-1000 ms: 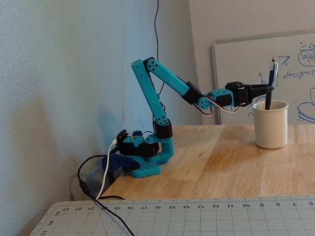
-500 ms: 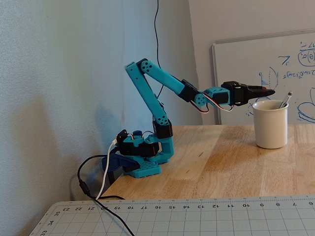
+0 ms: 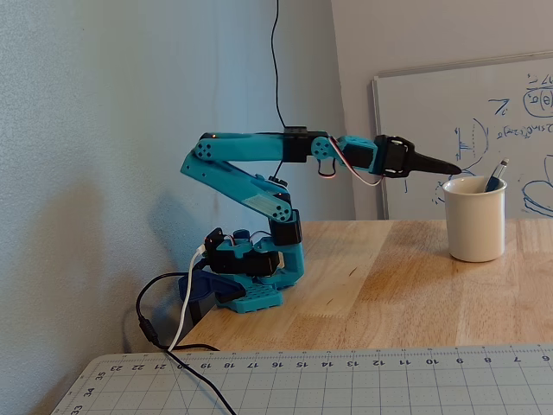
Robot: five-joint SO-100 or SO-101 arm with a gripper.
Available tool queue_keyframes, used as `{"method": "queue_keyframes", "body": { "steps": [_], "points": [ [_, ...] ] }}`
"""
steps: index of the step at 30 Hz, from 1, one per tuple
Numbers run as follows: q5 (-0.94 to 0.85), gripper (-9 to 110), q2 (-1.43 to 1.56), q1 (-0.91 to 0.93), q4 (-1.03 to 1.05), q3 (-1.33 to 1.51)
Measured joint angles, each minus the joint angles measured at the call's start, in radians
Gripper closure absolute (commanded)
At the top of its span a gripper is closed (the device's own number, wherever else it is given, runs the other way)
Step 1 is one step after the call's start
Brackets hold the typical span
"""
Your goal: Grasp a pen and put it in a mug.
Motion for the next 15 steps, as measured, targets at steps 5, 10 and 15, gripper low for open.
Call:
{"method": "queue_keyframes", "body": {
  "steps": [5,10,15],
  "points": [
    [-0.186,88,0.179,0.061,0.129,0.069],
    [-0.462,88,0.336,0.135,0.224,0.158],
    [-0.804,93,0.446,0.178,0.342,0.244]
  ]
}}
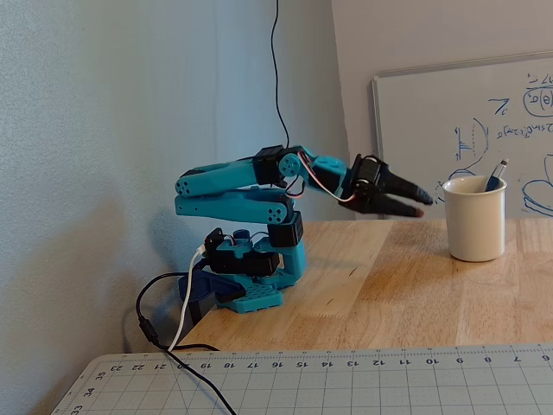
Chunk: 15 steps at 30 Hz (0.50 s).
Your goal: Grasp a pen and put it in a mug.
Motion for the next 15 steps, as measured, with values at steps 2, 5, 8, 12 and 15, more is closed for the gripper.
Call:
{"method": "queue_keyframes", "body": {
  "steps": [2,5,8,12,15],
  "points": [
    [-0.146,97,0.046,0.008,0.051,0.015],
    [-0.353,99,0.132,0.008,0.124,0.035],
    [-0.483,99,0.193,0.031,0.196,0.071],
    [-0.549,99,0.264,0.078,0.311,0.150],
    [-0.561,99,0.290,0.094,0.387,0.158]
  ]
}}
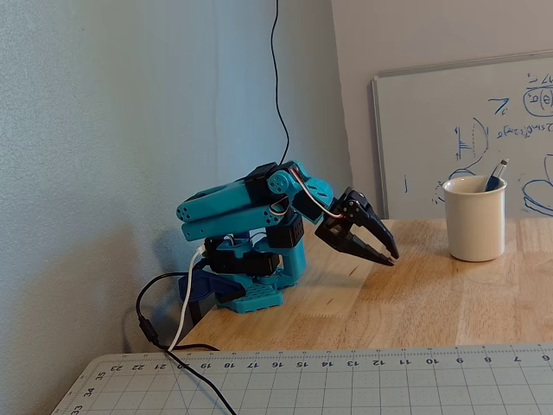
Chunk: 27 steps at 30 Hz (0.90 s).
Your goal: Grasp a pen and put it in a mug.
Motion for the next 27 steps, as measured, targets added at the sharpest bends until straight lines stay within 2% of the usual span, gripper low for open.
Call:
{"method": "queue_keyframes", "body": {
  "steps": [9,27],
  "points": [
    [-0.003,99,0.000,0.009,0.247,0.000],
    [-0.003,99,0.000,0.009,0.265,0.000]
  ]
}}
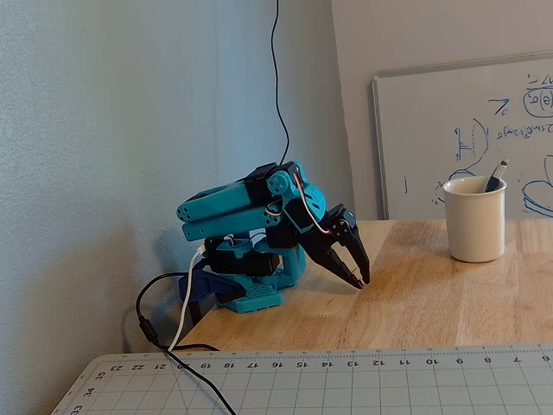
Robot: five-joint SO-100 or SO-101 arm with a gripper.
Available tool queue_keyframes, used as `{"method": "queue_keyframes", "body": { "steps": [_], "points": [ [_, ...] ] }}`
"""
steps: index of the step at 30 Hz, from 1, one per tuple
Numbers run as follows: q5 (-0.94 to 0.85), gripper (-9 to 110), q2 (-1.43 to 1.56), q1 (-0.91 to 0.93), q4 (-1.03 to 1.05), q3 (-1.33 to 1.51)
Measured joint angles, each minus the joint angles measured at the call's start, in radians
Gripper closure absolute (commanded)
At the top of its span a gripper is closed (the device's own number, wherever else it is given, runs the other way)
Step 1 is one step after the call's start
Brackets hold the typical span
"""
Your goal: Grasp a pen and put it in a mug.
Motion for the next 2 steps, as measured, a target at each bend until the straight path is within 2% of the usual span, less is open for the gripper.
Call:
{"method": "queue_keyframes", "body": {
  "steps": [2],
  "points": [
    [0.000,99,0.000,0.000,0.000,0.000]
  ]
}}
